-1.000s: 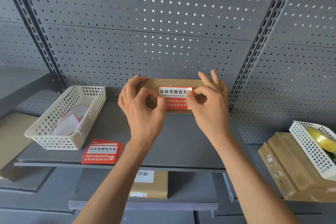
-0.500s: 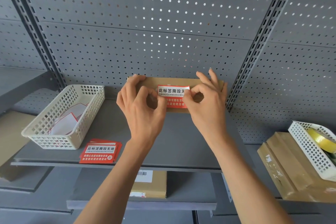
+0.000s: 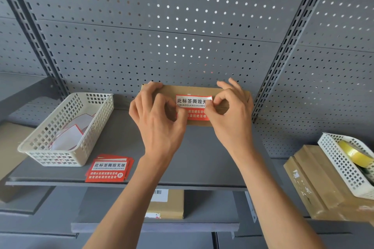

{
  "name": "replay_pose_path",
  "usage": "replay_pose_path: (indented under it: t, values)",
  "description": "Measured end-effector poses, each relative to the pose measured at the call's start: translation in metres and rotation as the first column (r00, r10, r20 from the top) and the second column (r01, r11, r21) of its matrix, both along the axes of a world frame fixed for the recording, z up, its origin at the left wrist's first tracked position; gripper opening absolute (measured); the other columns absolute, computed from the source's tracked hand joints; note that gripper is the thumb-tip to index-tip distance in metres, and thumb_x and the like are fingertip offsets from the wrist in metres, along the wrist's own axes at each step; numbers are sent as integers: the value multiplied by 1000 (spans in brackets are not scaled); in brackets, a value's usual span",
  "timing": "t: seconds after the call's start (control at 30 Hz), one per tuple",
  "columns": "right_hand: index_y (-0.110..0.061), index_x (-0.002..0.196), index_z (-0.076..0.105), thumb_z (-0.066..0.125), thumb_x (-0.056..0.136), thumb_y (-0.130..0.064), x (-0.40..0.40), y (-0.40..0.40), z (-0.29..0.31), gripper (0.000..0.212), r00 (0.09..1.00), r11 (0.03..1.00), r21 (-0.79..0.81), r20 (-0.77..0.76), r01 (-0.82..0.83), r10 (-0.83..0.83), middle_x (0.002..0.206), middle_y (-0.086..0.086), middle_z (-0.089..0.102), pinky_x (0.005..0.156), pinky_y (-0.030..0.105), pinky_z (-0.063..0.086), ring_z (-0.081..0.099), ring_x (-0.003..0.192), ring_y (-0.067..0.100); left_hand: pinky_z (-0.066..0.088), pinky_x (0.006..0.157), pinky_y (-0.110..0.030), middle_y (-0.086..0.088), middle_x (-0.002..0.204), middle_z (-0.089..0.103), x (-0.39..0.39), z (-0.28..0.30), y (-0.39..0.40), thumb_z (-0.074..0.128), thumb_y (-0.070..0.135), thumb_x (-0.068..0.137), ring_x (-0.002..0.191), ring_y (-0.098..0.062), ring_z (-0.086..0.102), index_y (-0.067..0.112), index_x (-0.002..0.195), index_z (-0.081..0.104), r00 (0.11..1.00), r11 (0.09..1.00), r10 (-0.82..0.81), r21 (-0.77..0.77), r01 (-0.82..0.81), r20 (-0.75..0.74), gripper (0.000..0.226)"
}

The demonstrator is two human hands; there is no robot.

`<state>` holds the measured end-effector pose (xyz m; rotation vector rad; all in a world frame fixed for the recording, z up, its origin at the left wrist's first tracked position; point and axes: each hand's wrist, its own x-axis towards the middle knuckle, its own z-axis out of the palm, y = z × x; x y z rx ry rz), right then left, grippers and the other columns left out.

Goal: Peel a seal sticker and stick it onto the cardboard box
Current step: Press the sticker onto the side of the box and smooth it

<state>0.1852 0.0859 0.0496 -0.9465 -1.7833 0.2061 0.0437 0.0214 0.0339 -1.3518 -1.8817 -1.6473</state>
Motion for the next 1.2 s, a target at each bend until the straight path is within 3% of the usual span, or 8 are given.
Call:
replay_pose_path:
  t: [0.13,0.23,0.3,0.47,0.6,0.73,0.93,1.2]
  values:
    - [-18,98,54,66,89,-21,2,-3,2,15,999,994,-104,-32,-23,20,133,-10,62,116,52,25,33,140,7,28,108,-46,4,129,53,1,1,-1,66,24,76,129,-17,43,17,84,52,1000,1000,-7,-15,7,12,18]
    - [-22,121,57,64,90,-15,2,-6,5,32,999,988,-148,-45,-30,23,133,-13,58,113,48,31,36,132,15,30,102,-44,6,127,51,0,6,-1,64,26,75,125,-15,39,20,86,54,1000,997,3,-79,-2,19,16]
    - [-23,125,58,64,90,-12,2,-6,6,37,999,991,-133,-40,-30,25,128,-17,55,113,50,33,37,129,13,32,96,-46,8,126,49,-2,11,0,61,30,76,124,-17,36,23,85,56,1000,990,14,-142,-12,13,13]
    - [-25,119,63,63,87,-33,-5,-6,5,33,996,995,-101,-83,23,-31,123,-9,62,111,51,35,39,115,2,37,93,-49,6,121,49,-5,17,3,63,48,81,121,-21,37,24,78,54,998,980,45,-192,-50,-31,25]
    - [-23,107,69,65,85,-52,-20,-6,3,37,978,978,28,5,208,-208,111,-6,68,109,54,33,55,117,19,36,90,-47,3,113,47,-1,19,10,62,65,81,114,-25,38,22,80,52,991,970,118,-206,-127,-56,45]
    - [-21,101,68,63,88,-54,-28,-5,-2,36,950,948,114,62,297,-305,102,-8,71,107,56,32,57,117,22,36,89,-48,0,111,47,1,16,13,59,70,82,112,-27,39,20,84,52,984,965,155,-200,-169,-85,50]
    - [-22,101,66,63,89,-52,-30,-3,-3,32,935,936,121,91,331,-342,101,-10,70,105,56,33,56,116,21,35,92,-48,-1,111,47,2,17,15,61,67,82,112,-26,37,21,85,53,986,965,154,-202,-165,-68,47]
    - [-23,101,66,63,90,-39,-27,-1,-3,19,954,952,94,45,293,-298,100,-11,70,103,56,35,55,112,21,35,91,-51,0,115,49,-1,15,14,62,49,88,115,-28,39,20,84,54,993,976,111,-186,-116,-39,29]
